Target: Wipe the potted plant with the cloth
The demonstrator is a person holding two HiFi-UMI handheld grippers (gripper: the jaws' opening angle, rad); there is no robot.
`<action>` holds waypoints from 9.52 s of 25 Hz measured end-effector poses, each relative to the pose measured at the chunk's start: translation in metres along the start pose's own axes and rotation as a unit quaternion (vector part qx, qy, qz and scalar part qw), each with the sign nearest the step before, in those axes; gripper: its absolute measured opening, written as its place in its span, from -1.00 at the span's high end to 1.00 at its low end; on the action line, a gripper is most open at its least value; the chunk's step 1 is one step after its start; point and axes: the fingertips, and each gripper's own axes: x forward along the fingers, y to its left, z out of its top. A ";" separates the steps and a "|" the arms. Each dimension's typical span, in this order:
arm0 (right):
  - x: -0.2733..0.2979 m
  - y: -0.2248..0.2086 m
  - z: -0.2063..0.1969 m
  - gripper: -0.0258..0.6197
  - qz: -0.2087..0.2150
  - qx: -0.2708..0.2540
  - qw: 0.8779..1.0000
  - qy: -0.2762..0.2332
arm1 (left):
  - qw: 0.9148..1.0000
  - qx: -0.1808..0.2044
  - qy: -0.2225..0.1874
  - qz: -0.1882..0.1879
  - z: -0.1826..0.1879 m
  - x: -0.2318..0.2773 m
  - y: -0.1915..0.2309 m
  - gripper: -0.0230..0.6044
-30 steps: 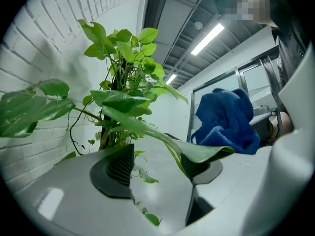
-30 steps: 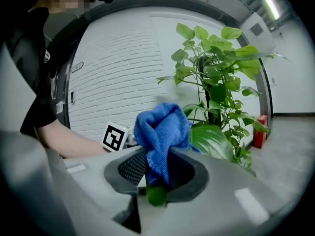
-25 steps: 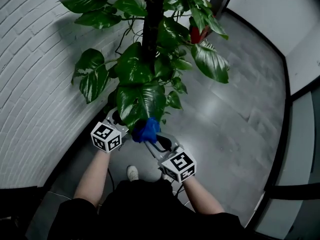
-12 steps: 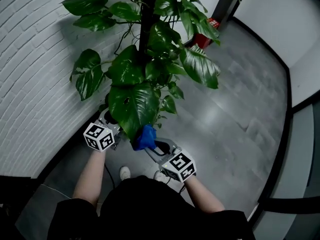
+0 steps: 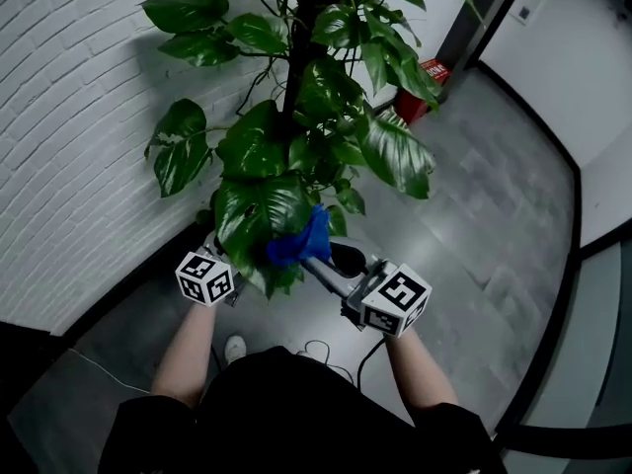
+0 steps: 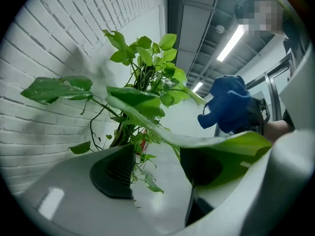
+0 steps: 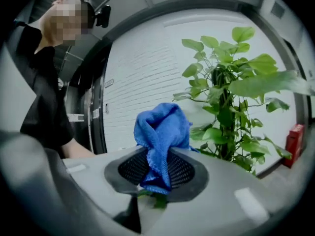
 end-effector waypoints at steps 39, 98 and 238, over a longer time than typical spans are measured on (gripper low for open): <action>0.100 -0.070 -0.064 0.60 -0.154 0.016 0.984 0.084 | 0.999 -0.014 0.004 -0.029 -0.002 0.012 -0.005 0.07; -0.018 -0.086 -0.013 0.60 -0.101 -0.015 0.995 0.008 | 0.991 -0.077 -0.062 0.091 0.002 -0.008 -0.031 0.24; -0.037 -0.164 0.177 0.60 0.030 -0.244 0.969 0.019 | 0.968 0.120 -0.128 0.179 0.163 0.183 -0.150 0.51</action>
